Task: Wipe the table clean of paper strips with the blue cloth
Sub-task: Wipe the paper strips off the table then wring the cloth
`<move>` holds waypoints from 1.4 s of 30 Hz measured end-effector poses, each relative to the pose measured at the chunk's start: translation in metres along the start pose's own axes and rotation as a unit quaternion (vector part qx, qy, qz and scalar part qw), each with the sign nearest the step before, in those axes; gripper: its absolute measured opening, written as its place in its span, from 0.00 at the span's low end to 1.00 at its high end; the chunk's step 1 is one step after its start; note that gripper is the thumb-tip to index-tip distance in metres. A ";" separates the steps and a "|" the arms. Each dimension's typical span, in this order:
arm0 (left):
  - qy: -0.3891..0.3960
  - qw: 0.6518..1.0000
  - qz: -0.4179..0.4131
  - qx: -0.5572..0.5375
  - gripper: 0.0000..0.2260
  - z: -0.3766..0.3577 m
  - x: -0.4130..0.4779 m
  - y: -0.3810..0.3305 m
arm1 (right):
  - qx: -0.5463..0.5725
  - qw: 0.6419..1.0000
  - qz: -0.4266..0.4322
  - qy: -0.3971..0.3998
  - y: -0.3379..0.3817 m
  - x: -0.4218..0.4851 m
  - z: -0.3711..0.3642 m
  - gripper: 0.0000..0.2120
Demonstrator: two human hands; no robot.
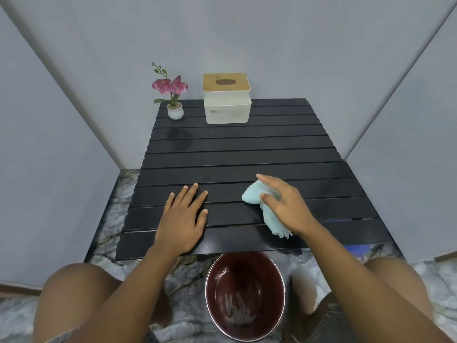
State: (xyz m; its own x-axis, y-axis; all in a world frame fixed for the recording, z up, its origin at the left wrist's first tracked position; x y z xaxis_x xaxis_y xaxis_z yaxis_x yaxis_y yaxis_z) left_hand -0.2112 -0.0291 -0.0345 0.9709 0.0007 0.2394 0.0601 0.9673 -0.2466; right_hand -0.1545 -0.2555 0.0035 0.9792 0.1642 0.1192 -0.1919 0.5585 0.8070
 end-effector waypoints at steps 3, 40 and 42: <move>0.002 1.000 0.001 0.014 0.23 -0.002 0.001 0.000 | -0.085 0.985 -0.094 -0.119 -0.024 0.003 0.025 0.19; 0.001 0.945 -0.117 -0.306 0.08 0.036 0.085 -0.170 | -0.020 0.995 0.082 -0.058 0.022 0.019 0.118 0.05; -0.002 0.939 -0.129 -0.317 0.09 0.036 0.087 -0.175 | 0.015 0.997 0.051 -0.056 0.011 0.016 0.121 0.06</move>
State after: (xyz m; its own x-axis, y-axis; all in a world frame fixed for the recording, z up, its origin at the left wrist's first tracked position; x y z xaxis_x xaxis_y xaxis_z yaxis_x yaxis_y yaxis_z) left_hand -0.1460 -0.1893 0.0635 0.9044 -0.2110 0.3708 0.4204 0.5890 -0.6902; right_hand -0.1327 -0.3451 0.0840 0.9560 0.1265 0.2648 -0.2913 0.5192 0.8035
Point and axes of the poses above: each hand's wrist, its own x-axis towards the middle knuckle, its own z-axis out of the back of the hand, y = z × x, the point moved 10 cm from there along x, towards the middle knuckle, and after that the axes turned 10 degrees about -y, right-handed, at the moved point
